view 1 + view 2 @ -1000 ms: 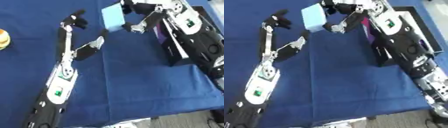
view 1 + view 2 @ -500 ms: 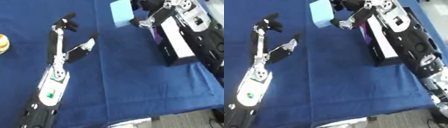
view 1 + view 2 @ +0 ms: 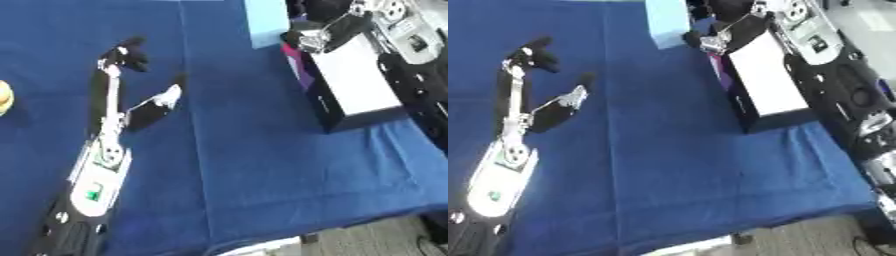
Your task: Pick up the objects with one hand, pass them to the other hand, and then place them into the box on the other side of the table.
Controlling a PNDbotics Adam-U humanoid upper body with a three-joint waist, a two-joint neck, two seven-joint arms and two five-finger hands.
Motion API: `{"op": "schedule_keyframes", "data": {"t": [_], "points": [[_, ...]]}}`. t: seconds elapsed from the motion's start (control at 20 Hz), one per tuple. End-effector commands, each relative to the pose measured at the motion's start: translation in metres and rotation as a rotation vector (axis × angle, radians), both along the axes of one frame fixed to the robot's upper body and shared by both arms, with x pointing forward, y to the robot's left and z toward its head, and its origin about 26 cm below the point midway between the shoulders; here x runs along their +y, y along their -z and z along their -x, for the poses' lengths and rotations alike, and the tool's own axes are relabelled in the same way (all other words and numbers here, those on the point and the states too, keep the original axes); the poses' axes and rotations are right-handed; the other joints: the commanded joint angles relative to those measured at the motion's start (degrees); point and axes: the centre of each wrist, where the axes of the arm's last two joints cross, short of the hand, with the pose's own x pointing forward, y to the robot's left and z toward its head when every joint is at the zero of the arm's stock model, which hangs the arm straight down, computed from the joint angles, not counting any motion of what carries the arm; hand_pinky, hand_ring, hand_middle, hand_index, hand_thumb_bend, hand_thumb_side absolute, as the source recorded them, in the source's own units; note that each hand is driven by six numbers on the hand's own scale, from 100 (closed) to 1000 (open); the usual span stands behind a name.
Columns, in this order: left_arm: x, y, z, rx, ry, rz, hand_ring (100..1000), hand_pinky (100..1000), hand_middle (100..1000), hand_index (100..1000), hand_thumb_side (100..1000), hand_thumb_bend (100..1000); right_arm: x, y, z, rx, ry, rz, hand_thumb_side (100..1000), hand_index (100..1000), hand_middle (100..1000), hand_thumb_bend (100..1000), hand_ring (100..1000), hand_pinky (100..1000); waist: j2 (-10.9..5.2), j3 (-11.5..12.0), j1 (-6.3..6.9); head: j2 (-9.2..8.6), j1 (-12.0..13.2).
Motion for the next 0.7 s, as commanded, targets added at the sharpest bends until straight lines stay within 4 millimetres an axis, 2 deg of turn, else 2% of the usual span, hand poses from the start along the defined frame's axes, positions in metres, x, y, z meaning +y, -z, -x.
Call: {"op": "schedule_keyframes", "data": {"t": [0.05,0.4,0.7], "points": [[0.005,-0.005,-0.003,-0.013,-0.016,-0.003,549,794,554,824,430,564,-0.019,-0.019,0.009,-0.045,0.056,-0.001,244,780,598,100,1000,708,-2.4,-0.39,0.93,-1.17,0.09],[0.013,-0.001,-0.005,-0.001,-0.041,-0.01,550,794,561,824,437,565,-0.038,-0.018,0.019,-0.039,0.148,-0.061,266,782,600,100,1000,707,-2.42,-1.19,1.76,-3.8,-1.03],[0.017,0.0,-0.006,0.001,-0.047,-0.021,550,794,565,826,438,563,-0.061,-0.009,0.026,-0.027,0.264,-0.101,273,785,602,100,1000,708,-2.66,-1.53,2.0,-3.7,-2.26]]}}
